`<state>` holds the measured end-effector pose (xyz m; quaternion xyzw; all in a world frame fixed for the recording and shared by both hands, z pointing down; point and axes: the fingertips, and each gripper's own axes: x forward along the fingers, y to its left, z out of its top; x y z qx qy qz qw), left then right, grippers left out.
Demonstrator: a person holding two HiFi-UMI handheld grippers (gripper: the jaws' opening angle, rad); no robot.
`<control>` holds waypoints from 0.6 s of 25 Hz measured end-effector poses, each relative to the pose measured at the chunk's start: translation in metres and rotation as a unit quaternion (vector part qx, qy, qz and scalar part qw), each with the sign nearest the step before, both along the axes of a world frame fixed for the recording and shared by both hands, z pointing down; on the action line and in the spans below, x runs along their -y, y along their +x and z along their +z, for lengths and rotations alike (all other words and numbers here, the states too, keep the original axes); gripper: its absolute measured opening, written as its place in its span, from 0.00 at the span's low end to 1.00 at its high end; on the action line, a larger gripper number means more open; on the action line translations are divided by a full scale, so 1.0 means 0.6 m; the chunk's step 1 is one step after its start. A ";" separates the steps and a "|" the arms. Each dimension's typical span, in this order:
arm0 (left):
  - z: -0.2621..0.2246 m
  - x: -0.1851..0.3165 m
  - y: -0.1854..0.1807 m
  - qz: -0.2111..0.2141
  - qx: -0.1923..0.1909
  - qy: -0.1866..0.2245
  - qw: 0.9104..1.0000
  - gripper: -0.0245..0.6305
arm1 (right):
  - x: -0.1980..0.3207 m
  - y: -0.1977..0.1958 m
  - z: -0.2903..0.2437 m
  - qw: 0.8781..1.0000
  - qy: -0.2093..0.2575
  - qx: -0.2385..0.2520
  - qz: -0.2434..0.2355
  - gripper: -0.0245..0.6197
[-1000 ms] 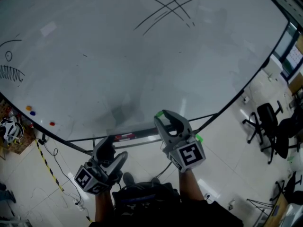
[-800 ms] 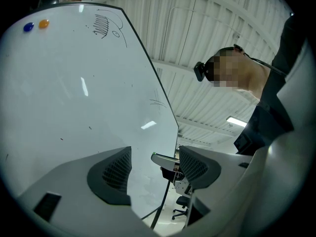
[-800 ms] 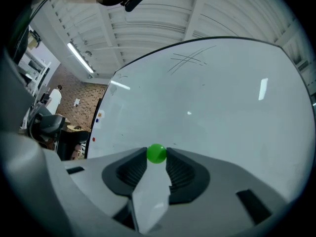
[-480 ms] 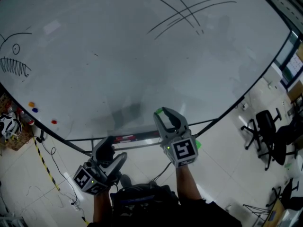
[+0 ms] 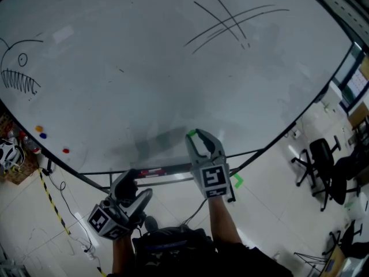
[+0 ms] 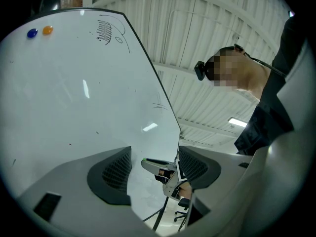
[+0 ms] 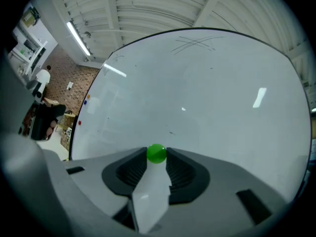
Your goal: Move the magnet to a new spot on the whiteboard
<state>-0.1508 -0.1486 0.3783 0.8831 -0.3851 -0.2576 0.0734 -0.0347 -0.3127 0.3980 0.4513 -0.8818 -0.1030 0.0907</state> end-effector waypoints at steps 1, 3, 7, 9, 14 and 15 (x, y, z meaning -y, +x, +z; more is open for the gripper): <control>0.000 0.000 -0.001 -0.001 0.000 0.000 1.000 0.49 | 0.003 -0.001 0.001 1.000 0.001 -0.003 0.005 0.27; 0.002 0.001 -0.003 -0.002 0.000 -0.001 1.000 0.49 | 0.009 -0.003 0.001 1.000 0.005 -0.017 0.015 0.27; 0.003 0.003 -0.006 -0.002 -0.002 -0.002 1.000 0.49 | 0.015 -0.010 0.000 0.998 0.018 -0.051 0.032 0.27; 0.004 0.004 -0.007 -0.002 -0.001 -0.003 1.000 0.49 | 0.018 -0.014 0.001 0.997 0.025 -0.066 0.039 0.27; 0.003 0.004 -0.010 -0.002 -0.003 -0.002 1.000 0.49 | 0.027 -0.017 0.005 0.993 0.041 -0.091 0.060 0.27; 0.004 0.004 -0.010 -0.002 -0.003 -0.002 1.000 0.49 | 0.028 -0.018 0.005 0.992 0.043 -0.095 0.065 0.27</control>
